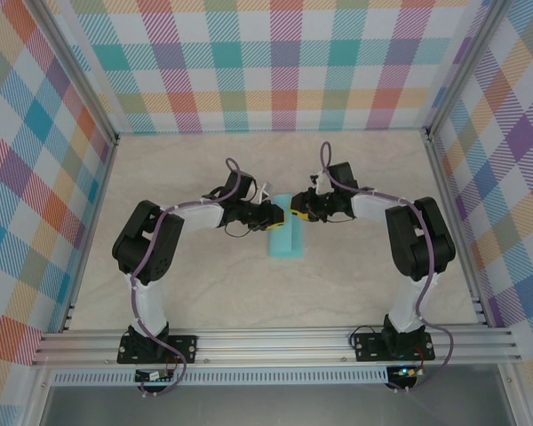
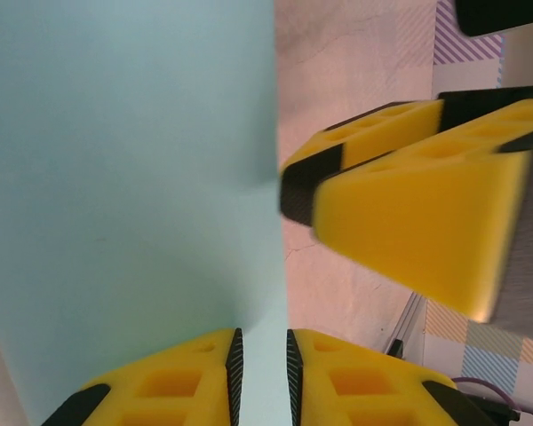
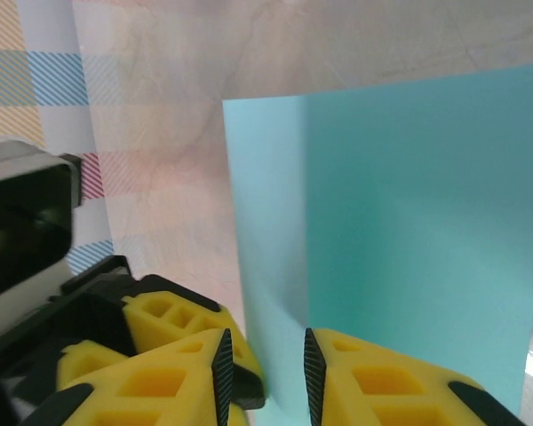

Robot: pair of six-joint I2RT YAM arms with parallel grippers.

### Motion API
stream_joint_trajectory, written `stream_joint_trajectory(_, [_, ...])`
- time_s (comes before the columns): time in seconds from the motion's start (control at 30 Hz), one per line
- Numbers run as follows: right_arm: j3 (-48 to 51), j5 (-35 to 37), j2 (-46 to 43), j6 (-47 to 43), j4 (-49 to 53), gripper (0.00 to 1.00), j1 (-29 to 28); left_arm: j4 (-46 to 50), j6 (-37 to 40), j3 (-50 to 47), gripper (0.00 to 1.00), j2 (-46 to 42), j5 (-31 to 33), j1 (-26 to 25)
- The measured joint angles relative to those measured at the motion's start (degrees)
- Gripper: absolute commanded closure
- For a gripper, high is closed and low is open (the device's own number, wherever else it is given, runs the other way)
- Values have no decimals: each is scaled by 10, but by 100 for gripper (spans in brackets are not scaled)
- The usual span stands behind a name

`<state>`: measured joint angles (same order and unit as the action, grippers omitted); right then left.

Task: Fold a paper plane with a square sheet of paper (fold left side to right side)
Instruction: First fold in half a square sheet of paper at the center of the table.

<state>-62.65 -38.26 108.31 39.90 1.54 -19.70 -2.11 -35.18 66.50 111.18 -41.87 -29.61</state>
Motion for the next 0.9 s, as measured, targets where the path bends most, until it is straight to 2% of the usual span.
stream_joint_trajectory(0.1, [3,0,4,0,2,71,-2,0,0,1,78,0,0,0])
stream_joint_trajectory(0.23, [4,1,4,-1,5,64,-2,3,0,2,78,0,3,0])
stream_joint_trajectory(0.47, [11,35,-5,-12,27,57,-2,9,3,10,78,0,10,0])
stream_joint_trajectory(0.63, [12,39,-17,-15,33,59,-2,9,3,12,78,0,10,0])
stream_joint_trajectory(0.9, [14,6,-14,-11,13,65,-7,9,3,13,78,1,10,0])
